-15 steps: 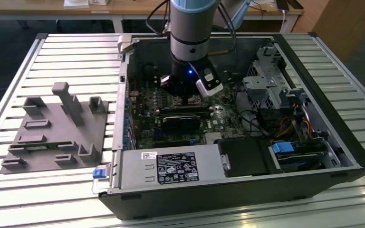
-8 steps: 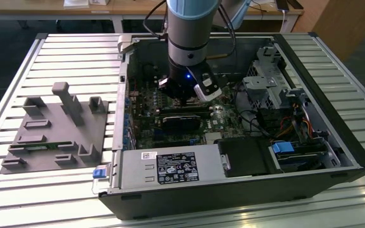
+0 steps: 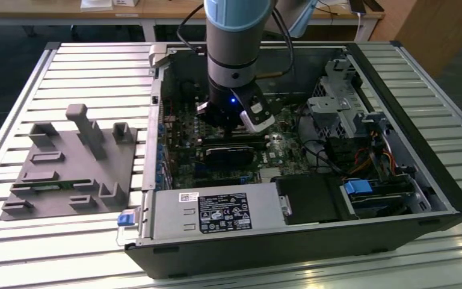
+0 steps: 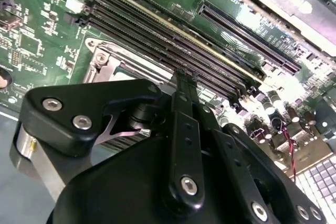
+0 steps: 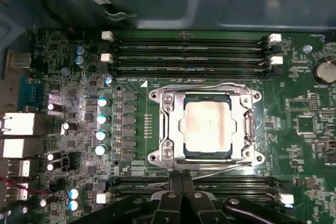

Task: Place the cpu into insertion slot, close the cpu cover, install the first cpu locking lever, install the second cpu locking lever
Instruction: 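Install the second cpu locking lever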

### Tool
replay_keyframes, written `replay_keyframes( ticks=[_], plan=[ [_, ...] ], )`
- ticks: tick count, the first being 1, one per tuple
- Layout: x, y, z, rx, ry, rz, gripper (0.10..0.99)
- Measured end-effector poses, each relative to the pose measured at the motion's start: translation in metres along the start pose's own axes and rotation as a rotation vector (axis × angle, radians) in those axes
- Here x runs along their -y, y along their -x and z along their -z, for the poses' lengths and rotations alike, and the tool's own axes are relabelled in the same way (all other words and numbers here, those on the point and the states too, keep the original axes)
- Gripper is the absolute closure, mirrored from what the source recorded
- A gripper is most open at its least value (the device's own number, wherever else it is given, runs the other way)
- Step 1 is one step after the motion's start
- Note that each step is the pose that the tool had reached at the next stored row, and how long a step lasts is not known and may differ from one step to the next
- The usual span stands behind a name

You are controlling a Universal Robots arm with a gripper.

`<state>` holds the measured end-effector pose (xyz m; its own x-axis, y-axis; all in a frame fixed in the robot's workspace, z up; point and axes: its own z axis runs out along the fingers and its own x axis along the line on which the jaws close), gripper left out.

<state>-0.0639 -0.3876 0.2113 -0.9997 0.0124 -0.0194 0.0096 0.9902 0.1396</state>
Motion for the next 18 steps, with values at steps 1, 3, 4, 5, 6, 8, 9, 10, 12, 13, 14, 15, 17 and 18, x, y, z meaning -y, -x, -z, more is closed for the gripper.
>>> replay_keyframes(
  ticks=[1, 3, 4, 5, 6, 8, 9, 10, 12, 13, 14, 15, 17, 18],
  plan=[
    [0.0001, -0.0005, -0.001, -0.0001, 0.0, 0.0, 0.965],
    [0.0004, -0.0009, -0.0025, -0.0001, 0.0, 0.0, 0.965],
    [0.0005, -0.0013, -0.003, -0.0001, 0.0, 0.0, 0.965],
    [0.0008, -0.0018, -0.0033, -0.0002, 0.001, 0.0, 0.965],
    [0.0011, -0.0022, -0.0037, -0.0002, 0.002, 0.0, 0.965],
    [0.0019, -0.0027, -0.0043, -0.0001, 0.004, 0.0, 0.965],
    [0.0025, -0.0031, -0.0046, -0.0001, 0.006, 0.0, 0.965],
    [0.0031, -0.0035, -0.0048, -0.0002, 0.007, 0.0, 0.965],
    [0.0045, -0.0045, -0.005, -0.0002, 0.012, 0.0, 0.965],
    [0.0053, -0.005, -0.0051, -0.0002, 0.014, 0.0, 0.965],
    [0.0059, -0.0055, -0.0052, -0.0002, 0.017, 0.0, 0.965],
    [0.0065, -0.0062, -0.0053, -0.0001, 0.019, 0.0, 0.965],
    [0.0077, -0.0079, -0.0054, 0.0, 0.025, 0.0, 0.965],
    [0.0082, -0.0088, -0.0054, 0.0001, 0.029, 0.0, 0.965]
  ],
)
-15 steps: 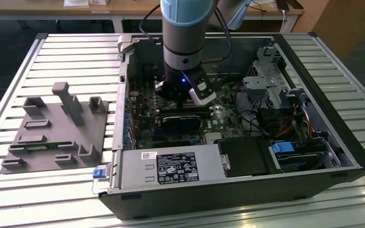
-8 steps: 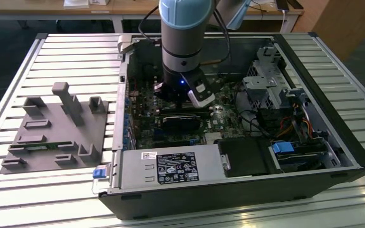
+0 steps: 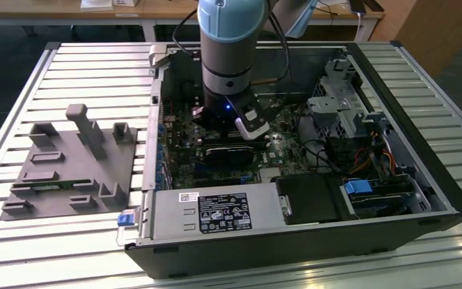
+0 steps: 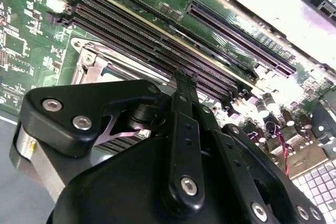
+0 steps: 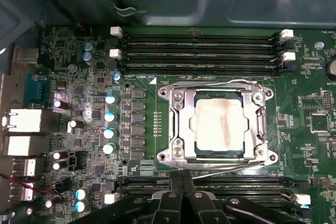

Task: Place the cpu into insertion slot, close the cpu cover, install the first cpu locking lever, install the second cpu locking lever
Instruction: 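Install the second cpu locking lever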

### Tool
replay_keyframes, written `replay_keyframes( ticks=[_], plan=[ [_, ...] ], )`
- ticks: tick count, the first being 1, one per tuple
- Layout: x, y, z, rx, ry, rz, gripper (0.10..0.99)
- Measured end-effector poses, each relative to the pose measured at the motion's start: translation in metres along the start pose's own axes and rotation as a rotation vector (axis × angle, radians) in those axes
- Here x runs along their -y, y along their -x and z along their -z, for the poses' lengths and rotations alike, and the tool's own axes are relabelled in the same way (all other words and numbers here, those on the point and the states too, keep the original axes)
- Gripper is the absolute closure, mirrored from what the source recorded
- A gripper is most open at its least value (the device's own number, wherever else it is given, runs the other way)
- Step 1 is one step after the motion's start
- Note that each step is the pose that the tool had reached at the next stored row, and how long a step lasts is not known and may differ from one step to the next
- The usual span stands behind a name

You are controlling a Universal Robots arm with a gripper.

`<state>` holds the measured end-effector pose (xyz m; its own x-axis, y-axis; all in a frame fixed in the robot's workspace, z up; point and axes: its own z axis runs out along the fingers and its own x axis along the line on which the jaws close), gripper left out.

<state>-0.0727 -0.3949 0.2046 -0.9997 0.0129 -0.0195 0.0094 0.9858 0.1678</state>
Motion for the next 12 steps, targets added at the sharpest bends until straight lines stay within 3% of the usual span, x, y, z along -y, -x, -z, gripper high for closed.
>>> replay_keyframes(
  ticks=[8, 12],
  plan=[
    [0.0017, -0.0039, -0.0043, 0.0003, 0.019, 0.0, 0.965],
    [0.002, -0.0049, -0.0063, 0.0002, 0.035, -0.001, 0.965]
  ],
)
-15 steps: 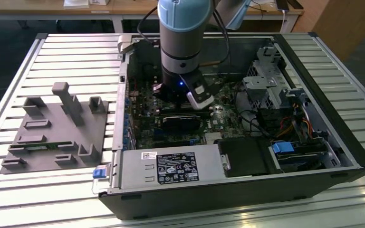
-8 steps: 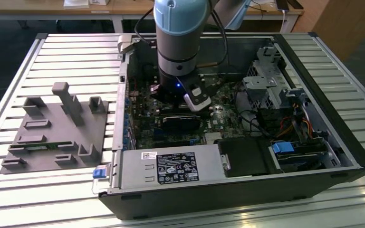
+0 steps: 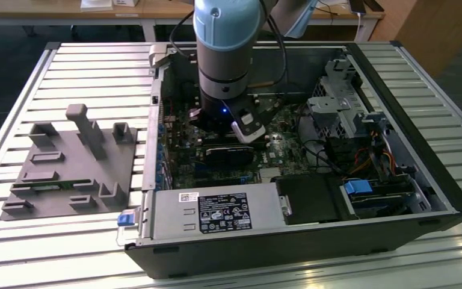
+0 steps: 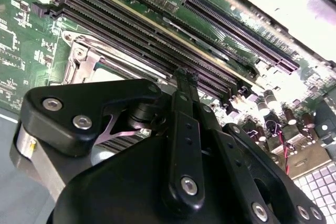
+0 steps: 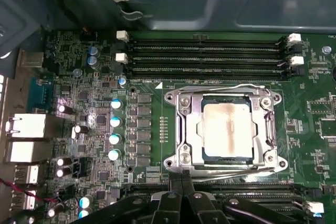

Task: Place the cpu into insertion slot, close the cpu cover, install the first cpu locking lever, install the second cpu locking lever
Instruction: 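Install the second cpu locking lever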

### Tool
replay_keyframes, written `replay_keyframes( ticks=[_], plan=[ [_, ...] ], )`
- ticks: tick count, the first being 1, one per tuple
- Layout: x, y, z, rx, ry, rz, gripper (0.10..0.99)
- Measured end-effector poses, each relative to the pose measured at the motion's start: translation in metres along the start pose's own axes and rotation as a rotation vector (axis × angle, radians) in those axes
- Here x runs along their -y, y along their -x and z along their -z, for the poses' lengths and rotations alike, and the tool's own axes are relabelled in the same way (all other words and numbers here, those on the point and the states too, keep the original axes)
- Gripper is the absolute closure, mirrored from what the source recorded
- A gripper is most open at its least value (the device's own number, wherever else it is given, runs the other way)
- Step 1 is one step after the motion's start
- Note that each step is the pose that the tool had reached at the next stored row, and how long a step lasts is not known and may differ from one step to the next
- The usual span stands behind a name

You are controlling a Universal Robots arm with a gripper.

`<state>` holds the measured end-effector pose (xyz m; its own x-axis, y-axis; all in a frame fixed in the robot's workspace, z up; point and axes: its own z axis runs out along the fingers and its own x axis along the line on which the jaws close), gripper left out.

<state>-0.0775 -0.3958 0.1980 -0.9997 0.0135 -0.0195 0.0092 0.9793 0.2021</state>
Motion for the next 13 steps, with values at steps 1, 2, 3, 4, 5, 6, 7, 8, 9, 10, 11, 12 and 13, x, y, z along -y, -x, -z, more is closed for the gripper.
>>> replay_keyframes(
  ticks=[1, 2, 3, 4, 5, 6, 7, 8, 9, 10, 11, 12, 13],
  plan=[
    [0.0001, -0.0002, -0.0005, 0.0, 0.003, 0.0, 0.965],
    [0.0002, -0.0004, -0.0009, -0.0001, 0.006, 0.0, 0.965],
    [0.0002, -0.0006, -0.0014, 0.0, 0.009, 0.0, 0.965],
    [0.0003, -0.0007, -0.0019, 0.0, 0.012, 0.0, 0.965],
    [0.0004, -0.0007, -0.0023, -0.0001, 0.014, -0.001, 0.965],
    [0.0006, -0.001, -0.0025, -0.0003, 0.016, 0.0, 0.965],
    [0.0007, -0.0013, -0.0028, -0.0004, 0.018, -0.001, 0.965],
    [0.0007, -0.0015, -0.0029, -0.0004, 0.021, 0.0, 0.965],
    [0.0007, -0.0017, -0.0031, -0.0004, 0.023, 0.0, 0.965],
    [0.0007, -0.002, -0.0032, -0.0003, 0.026, -0.001, 0.965],
    [0.0007, -0.0023, -0.0032, -0.0003, 0.028, -0.001, 0.965],
    [0.0007, -0.0027, -0.0032, -0.0004, 0.03, -0.001, 0.965],
    [0.0006, -0.003, -0.0032, -0.0003, 0.032, -0.001, 0.965]
  ],
)
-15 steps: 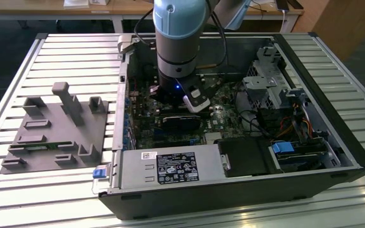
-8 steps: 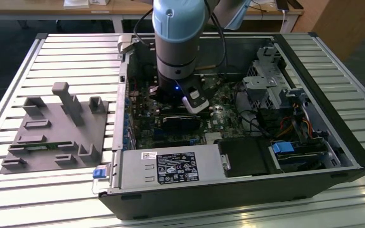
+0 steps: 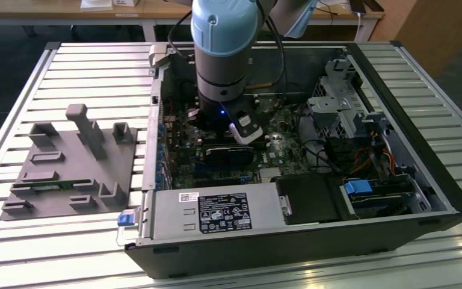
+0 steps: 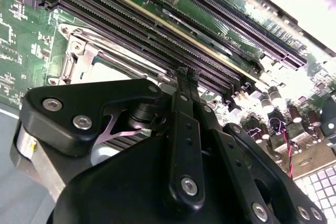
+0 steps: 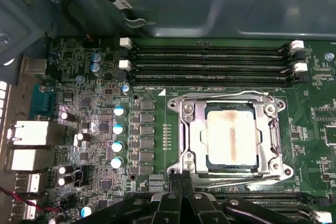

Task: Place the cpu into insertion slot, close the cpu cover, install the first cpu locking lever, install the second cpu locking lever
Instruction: 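Install the second cpu locking lever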

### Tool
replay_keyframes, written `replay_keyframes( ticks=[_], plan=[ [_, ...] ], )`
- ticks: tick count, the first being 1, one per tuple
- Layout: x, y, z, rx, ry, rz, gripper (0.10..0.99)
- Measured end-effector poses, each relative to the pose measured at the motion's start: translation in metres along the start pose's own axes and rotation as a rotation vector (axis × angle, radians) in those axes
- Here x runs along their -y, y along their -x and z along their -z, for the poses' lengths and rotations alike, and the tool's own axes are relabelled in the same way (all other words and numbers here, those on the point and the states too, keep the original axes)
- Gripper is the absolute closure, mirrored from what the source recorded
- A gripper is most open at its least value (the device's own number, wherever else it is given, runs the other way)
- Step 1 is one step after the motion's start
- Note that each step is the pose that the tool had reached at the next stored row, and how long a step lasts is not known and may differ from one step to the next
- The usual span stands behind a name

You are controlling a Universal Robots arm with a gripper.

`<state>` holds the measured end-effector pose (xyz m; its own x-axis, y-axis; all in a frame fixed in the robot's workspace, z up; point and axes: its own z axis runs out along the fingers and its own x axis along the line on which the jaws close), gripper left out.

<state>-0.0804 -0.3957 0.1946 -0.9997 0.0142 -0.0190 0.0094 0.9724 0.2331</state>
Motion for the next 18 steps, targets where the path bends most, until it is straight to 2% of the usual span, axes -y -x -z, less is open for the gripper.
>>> replay_keyframes(
  ticks=[18],
  plan=[
    [-0.0003, -0.0016, -0.0022, -0.0001, 0.019, 0.0, 0.965]
  ],
)
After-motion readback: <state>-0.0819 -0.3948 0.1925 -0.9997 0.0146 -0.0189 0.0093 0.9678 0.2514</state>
